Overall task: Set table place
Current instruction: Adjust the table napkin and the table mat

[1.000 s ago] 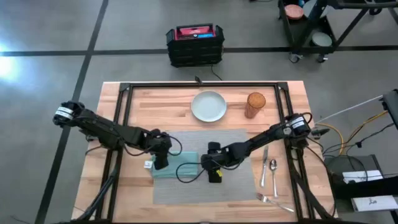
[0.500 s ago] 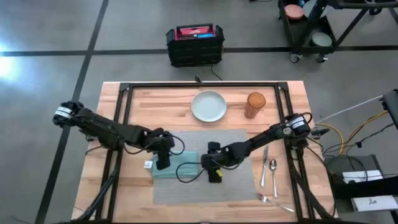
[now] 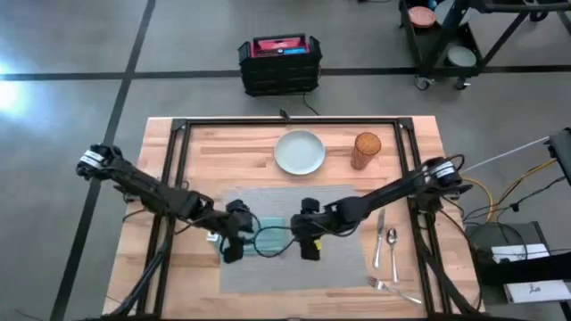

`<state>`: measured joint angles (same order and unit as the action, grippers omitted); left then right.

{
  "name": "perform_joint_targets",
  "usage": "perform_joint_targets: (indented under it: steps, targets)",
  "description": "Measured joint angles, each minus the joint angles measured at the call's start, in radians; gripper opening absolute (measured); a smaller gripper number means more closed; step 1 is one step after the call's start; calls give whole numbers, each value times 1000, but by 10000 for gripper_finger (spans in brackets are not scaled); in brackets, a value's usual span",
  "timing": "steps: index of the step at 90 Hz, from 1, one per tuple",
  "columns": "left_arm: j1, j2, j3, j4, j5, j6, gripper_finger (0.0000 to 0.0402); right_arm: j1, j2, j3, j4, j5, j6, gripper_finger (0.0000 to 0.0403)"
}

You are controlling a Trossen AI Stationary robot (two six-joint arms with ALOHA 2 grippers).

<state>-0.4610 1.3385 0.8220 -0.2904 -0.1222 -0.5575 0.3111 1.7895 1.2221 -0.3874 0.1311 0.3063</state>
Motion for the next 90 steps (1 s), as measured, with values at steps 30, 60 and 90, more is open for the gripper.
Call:
perform_joint_targets:
  steps: [30,60,90]
  targets:
    - [-41,254,6,254,85,-5,114,76,8,-132,54,81,125,204]
    - [-22,488,154,264,55,70,114,95,22,-265,234,88,215,212]
    - [58,544,258,103,-108,48,113,102,27,-287,271,82,223,204]
